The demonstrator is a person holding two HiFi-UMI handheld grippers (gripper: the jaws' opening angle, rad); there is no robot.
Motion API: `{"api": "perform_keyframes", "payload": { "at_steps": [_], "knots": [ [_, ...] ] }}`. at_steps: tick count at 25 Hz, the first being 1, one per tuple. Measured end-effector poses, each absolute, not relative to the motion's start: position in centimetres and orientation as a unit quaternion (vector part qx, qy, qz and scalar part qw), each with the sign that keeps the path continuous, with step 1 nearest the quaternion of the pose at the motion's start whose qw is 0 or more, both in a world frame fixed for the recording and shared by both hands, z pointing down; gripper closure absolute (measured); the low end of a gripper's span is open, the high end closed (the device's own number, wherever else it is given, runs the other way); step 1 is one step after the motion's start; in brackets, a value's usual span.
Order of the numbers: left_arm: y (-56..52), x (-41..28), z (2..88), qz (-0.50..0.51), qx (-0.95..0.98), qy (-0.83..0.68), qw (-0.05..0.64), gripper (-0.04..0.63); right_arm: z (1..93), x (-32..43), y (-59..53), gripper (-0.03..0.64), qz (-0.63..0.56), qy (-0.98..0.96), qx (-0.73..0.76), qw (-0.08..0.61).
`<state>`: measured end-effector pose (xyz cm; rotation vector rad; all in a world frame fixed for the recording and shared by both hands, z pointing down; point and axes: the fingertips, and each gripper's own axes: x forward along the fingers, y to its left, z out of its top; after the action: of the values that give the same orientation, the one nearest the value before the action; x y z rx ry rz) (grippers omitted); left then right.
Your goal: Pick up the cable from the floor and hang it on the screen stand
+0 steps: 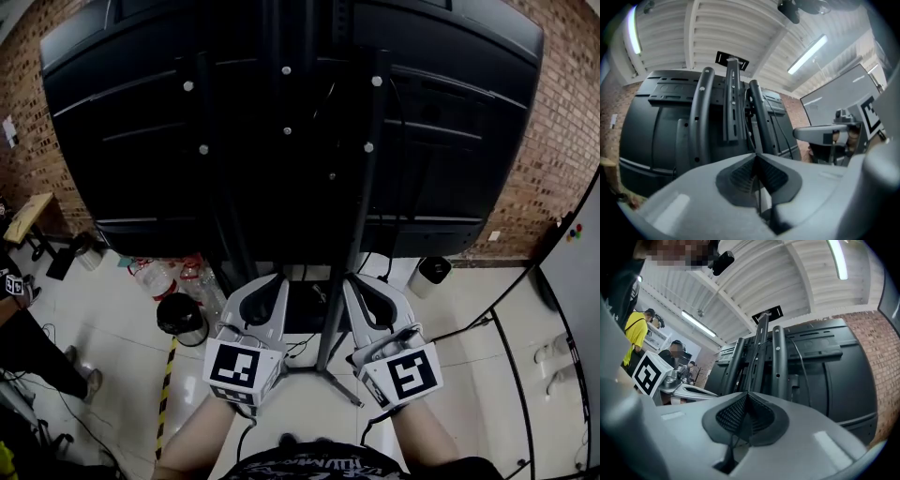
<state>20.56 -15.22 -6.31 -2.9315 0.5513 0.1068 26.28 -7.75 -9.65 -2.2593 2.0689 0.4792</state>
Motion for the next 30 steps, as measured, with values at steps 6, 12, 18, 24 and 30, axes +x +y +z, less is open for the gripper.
{"api": "perform_keyframes", "payload": {
  "at_steps": [6, 12, 18, 24, 30],
  "knots": [
    [-15.8, 18.7, -2.8, 0.002, -0.978, 0.208, 0.038, 0.591, -6.3, 24.5, -9.1, 0.609, 0.101, 0.694, -0.712, 0.033],
    [-15.5, 17.4, -1.4, -0.007, -0.976, 0.214, 0.025, 0.591, -3.0, 23.3, -9.7, 0.609, 0.062, 0.711, -0.701, 0.018],
    [-15.5, 16.9, -0.3, -0.010, -0.974, 0.227, 0.025, 0.591, -1.3, 22.7, -9.5, 0.609, 0.046, 0.716, -0.697, 0.006],
    [-14.8, 16.5, 0.3, -0.017, -0.975, 0.222, 0.020, 0.591, -0.5, 21.3, -9.6, 0.610, 0.045, 0.729, -0.683, -0.017],
    [-14.2, 17.0, 0.5, -0.016, -0.977, 0.212, 0.009, 0.591, -0.4, 21.2, -9.4, 0.610, 0.045, 0.729, -0.682, -0.028]
  ]
}}
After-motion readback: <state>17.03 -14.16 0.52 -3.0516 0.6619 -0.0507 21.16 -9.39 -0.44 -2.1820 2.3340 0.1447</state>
